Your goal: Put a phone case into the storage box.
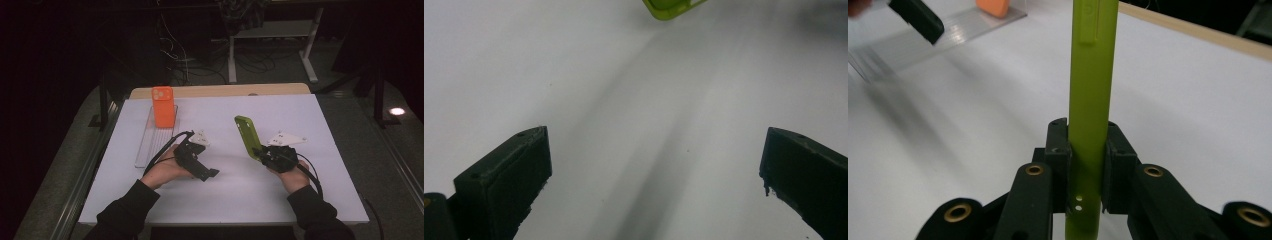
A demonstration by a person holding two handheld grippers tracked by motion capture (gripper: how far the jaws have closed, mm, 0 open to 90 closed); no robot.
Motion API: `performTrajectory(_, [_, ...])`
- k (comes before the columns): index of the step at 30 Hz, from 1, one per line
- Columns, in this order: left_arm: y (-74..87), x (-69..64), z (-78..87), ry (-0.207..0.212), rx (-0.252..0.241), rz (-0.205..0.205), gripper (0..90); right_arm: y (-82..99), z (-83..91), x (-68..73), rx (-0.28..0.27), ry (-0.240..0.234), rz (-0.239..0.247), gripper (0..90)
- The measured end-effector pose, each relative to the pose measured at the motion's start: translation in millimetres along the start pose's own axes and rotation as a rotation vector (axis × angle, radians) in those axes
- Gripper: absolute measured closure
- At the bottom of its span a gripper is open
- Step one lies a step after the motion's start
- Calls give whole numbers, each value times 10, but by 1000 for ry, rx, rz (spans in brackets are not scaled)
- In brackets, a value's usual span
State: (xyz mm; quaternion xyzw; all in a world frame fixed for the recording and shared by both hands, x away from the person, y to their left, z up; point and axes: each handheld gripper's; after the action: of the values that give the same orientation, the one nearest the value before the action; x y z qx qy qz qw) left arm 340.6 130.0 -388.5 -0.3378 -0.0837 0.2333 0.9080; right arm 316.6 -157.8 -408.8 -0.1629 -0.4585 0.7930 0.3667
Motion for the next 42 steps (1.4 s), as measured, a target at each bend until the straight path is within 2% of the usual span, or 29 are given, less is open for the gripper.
performTrajectory(2, [-5,17,15,-2,1,-3,0,7,8,-34,-11,-22,-51,756])
performTrajectory(3, [-7,16,16,-7,-10,15,0,11,10,-49,-18,-34,-73,756])
performTrajectory(4, [-13,34,27,-10,-16,12,0,15,14,-58,-20,-38,-88,756])
performTrajectory(8, [-65,71,65,-21,-86,75,0,21,15,-55,-31,-65,-137,757])
performTrajectory(10, [-105,102,105,-37,-115,86,0,21,6,-37,-31,-73,-135,756])
performTrajectory(16, [-223,184,192,-22,-183,122,0,2,-9,39,-33,-95,-115,756])
performTrajectory(18, [-262,211,196,-19,-196,124,0,-4,-14,67,-35,-103,-108,756])
performTrajectory(21, [-322,240,171,-9,-226,149,0,-12,-25,102,-40,-116,-99,756])
performTrajectory(24, [-377,278,138,4,-237,154,0,-20,-29,142,-32,-130,-103,757])
performTrajectory(29, [-452,279,92,27,-248,170,0,-30,-40,200,-38,-148,-82,756])
performTrajectory(31, [-476,290,76,38,-250,152,0,-35,-49,218,-41,-155,-76,756])
performTrajectory(32, [-491,279,58,41,-264,159,0,-35,-53,226,-40,-160,-74,756])
performTrajectory(40, [-590,246,-56,67,-289,134,0,-49,-91,260,-57,-187,-72,756])
performTrajectory(42, [-608,222,-87,77,-294,139,0,-53,-100,257,-57,-195,-72,756])
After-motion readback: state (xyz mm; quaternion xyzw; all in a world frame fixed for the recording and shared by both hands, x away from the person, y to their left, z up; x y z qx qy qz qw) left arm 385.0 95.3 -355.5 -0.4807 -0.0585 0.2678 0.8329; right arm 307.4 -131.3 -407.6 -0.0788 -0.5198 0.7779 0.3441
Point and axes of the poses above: each handheld gripper's, and its own axes: z roughly backward along the jaws, y roughly out of its underside, x roughly to its left, and after that the axes turned 4 degrees about -y, right-handed
